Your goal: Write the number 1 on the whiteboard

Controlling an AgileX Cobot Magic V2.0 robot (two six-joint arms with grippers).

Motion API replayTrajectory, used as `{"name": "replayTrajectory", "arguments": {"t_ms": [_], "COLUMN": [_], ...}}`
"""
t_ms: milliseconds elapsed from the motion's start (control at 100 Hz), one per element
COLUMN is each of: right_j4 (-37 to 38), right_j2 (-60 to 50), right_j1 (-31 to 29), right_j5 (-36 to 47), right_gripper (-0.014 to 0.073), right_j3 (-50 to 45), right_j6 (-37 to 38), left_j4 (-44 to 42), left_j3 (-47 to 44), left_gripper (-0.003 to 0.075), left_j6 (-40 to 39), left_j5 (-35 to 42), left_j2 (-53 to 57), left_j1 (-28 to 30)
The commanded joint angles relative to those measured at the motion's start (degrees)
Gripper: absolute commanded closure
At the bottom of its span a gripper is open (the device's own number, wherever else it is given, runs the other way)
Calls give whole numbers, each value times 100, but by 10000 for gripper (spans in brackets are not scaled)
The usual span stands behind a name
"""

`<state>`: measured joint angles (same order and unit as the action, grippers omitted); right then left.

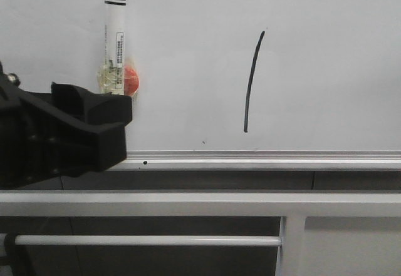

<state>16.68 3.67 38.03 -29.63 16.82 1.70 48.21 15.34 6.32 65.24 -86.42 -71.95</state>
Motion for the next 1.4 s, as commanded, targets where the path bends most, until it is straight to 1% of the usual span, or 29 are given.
{"name": "replayTrajectory", "arguments": {"t_ms": [0, 110, 150, 180, 200, 220, 230, 260, 300, 320, 330, 380, 430, 520, 610, 680, 730, 880, 940, 1010, 1210, 1350, 1390], "right_j4": [114, 114, 68, 2, -55, -140, -181, -346, -647, -817, -866, -1162, -1209, -771, -729, -781, -781, -781, -781, -781, -784, -784, -784], "right_j2": [63, 63, 63, 63, 63, 63, 63, 63, 63, 63, 63, 63, 63, 63, 63, 63, 63, 63, 63, 63, 63, 63, 63], "right_j1": [13, 13, 13, 13, 13, 13, 13, 13, 13, 13, 13, 13, 13, 13, 13, 13, 13, 13, 13, 13, 13, 13, 13], "right_j5": [368, 368, 368, 368, 368, 368, 368, 368, 368, 368, 368, 382, 509, 1018, 1376, 1798, 2246, 3508, 3198, 3182, 3169, 3149, 3149], "right_gripper": [657, 657, 657, 657, 657, 657, 657, 657, 657, 657, 657, 657, 657, 657, 657, 657, 657, 657, 657, 657, 657, 657, 657], "right_j3": [146, 146, 146, 146, 146, 146, 146, 146, 146, 137, 124, 38, -93, -404, -802, -1124, -1337, -1930, -1886, -1898, -1898, -1898, -1898], "right_j6": [8, 8, 8, 8, 8, 8, 8, 8, 8, 8, 8, 8, 8, 8, 8, 8, 8, 8, 8, 8, 8, 8, 8], "left_j4": [-90, -108, -120, -134, -146, -166, -189, -226, -294, -325, -358, -422, -495, -536, -546, -588, -602, -783, -890, -891, -1017, -1642, -1833], "left_j3": [-61, -231, -297, -347, -388, -432, -464, -526, -625, -658, -693, -806, -916, -1084, -1192, -1263, -1306, -1370, -1370, -1370, -1370, -1370, -1370], "left_gripper": [352, 356, 379, 415, 465, 494, 525, 573, 684, 714, 742, 741, 741, 741, 741, 741, 741, 741, 741, 741, 741, 741, 741], "left_j6": [1, 1, 1, 1, 1, 1, 1, 1, 1, 1, 1, 28, 69, 95, 111, 121, 169, 582, 702, 859, 861, 861, 1084], "left_j5": [1401, 1401, 1401, 1401, 1401, 1401, 1401, 1401, 1401, 1401, 1401, 1401, 1401, 1401, 1401, 1401, 1401, 1401, 1401, 1401, 1401, 1401, 1401], "left_j2": [325, 620, 734, 806, 862, 915, 933, 1025, 1114, 1161, 1195, 1298, 1388, 1547, 1673, 1766, 1815, 1988, 2071, 2151, 2296, 2296, 2296], "left_j1": [-38, -38, -38, -38, -38, -38, -38, -38, -38, -38, -38, -38, -38, -38, -38, -38, -38, -38, -38, -38, -27, -27, -27]}}
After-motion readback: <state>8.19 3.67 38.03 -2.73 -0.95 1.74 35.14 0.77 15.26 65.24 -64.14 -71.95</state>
